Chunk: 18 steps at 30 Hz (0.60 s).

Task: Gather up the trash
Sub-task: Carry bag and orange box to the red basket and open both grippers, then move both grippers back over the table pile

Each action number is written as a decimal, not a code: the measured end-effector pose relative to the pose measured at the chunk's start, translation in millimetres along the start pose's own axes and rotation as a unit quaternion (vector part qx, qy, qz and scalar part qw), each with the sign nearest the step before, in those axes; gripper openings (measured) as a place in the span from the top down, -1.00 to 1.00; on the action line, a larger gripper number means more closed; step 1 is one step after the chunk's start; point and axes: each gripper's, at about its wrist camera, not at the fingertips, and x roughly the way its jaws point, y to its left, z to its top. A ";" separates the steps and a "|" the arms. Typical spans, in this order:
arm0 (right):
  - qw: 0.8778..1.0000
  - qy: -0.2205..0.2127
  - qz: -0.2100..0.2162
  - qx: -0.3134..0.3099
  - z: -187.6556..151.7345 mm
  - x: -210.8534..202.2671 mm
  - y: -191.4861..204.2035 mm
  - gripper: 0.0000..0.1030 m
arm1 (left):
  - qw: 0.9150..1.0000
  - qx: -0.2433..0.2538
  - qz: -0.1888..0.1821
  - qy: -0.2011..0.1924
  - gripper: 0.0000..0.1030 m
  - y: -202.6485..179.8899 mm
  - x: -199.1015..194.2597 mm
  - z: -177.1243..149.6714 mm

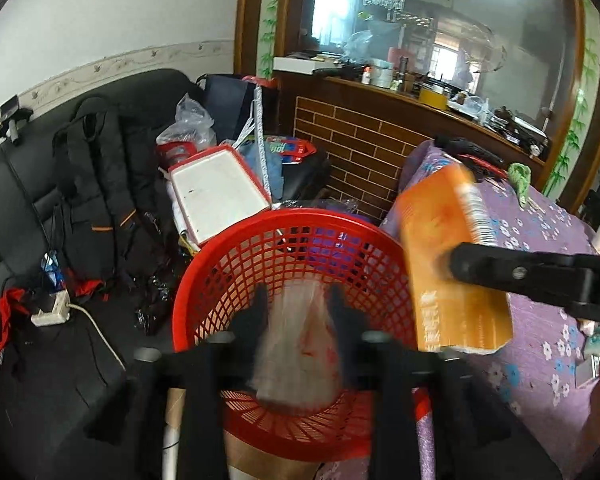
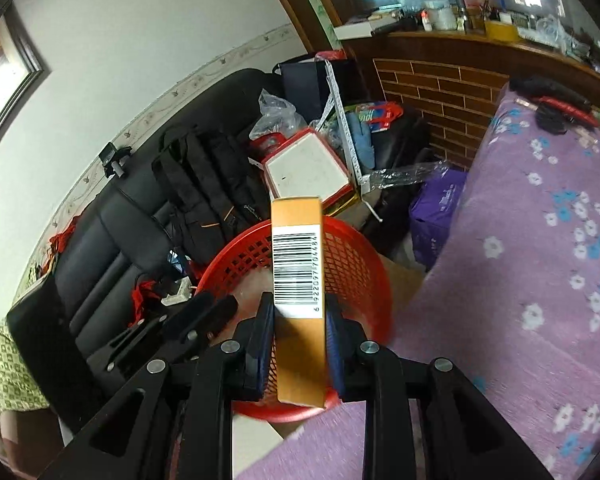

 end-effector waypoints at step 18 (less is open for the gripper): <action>0.995 -0.050 -0.072 0.042 -63.8 -111.5 -52.5 -0.01 | 0.998 0.047 -0.034 -0.019 -0.37 -60.5 -48.8 -25.5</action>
